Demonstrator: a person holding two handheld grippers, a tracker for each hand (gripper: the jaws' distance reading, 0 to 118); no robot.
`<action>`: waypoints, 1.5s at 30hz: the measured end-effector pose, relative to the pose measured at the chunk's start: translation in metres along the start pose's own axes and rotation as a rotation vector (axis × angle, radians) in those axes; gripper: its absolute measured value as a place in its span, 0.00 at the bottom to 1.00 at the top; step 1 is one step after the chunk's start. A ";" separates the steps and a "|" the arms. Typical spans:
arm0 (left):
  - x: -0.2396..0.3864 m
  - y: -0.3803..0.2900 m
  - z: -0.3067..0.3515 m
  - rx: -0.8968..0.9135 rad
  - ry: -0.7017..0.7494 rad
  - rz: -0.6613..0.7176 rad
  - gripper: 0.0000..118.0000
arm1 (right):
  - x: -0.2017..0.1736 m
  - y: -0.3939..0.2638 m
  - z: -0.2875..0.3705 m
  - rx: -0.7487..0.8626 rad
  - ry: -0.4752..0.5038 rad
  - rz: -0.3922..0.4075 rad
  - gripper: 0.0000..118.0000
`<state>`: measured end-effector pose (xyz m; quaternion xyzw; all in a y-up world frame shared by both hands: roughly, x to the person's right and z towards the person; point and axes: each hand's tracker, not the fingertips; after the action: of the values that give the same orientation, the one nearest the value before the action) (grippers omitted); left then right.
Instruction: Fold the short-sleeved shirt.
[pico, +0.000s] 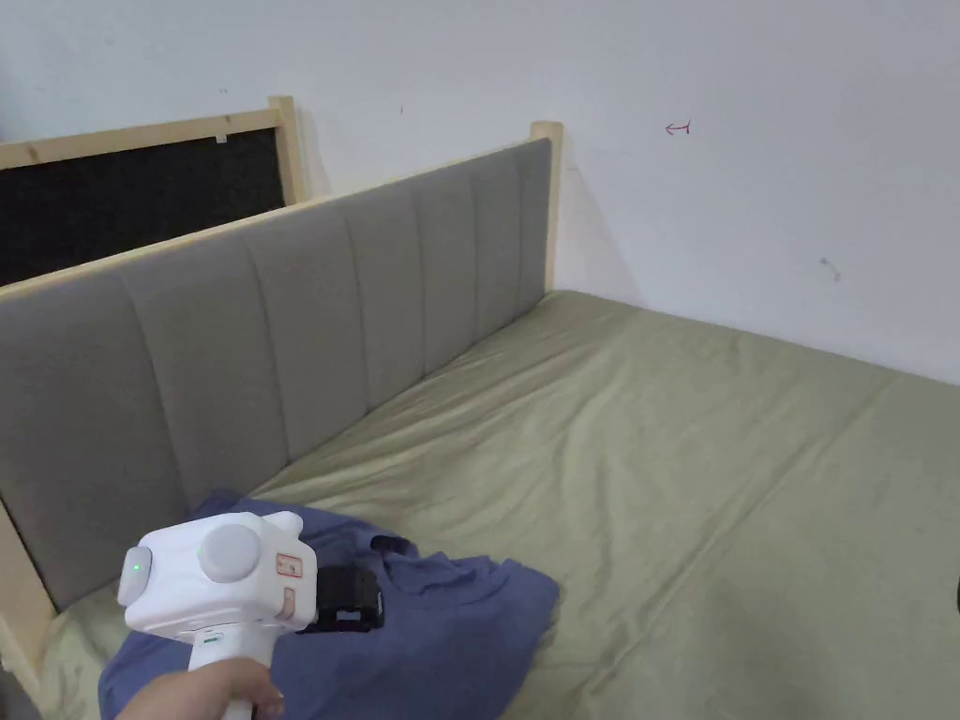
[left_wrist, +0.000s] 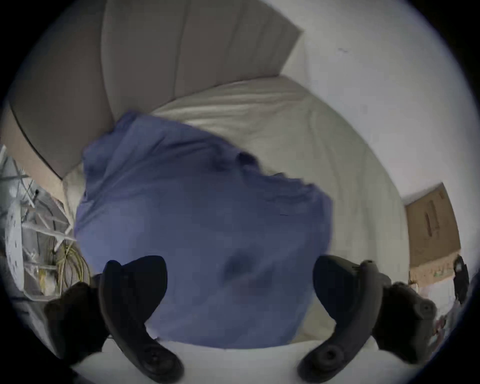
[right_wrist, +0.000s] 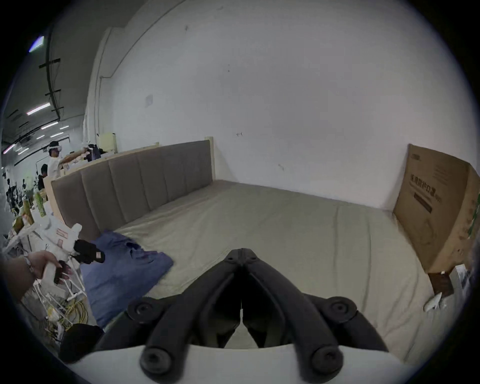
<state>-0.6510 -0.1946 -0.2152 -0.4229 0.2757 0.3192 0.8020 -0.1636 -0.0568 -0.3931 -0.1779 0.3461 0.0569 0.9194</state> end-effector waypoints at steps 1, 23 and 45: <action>-0.001 0.002 -0.013 -0.011 0.007 -0.016 0.94 | -0.002 -0.002 -0.005 -0.002 -0.002 -0.002 0.00; -0.026 -0.033 0.037 0.402 0.144 -0.193 0.00 | -0.058 -0.021 -0.056 -0.144 0.192 0.108 0.00; 0.367 -0.025 0.269 0.685 -0.742 -0.690 0.00 | 0.104 0.020 0.113 0.187 -0.179 -0.115 0.00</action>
<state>-0.3498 0.1266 -0.3318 -0.0664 -0.0879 0.0600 0.9921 -0.0204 0.0013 -0.3885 -0.1051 0.2559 -0.0127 0.9609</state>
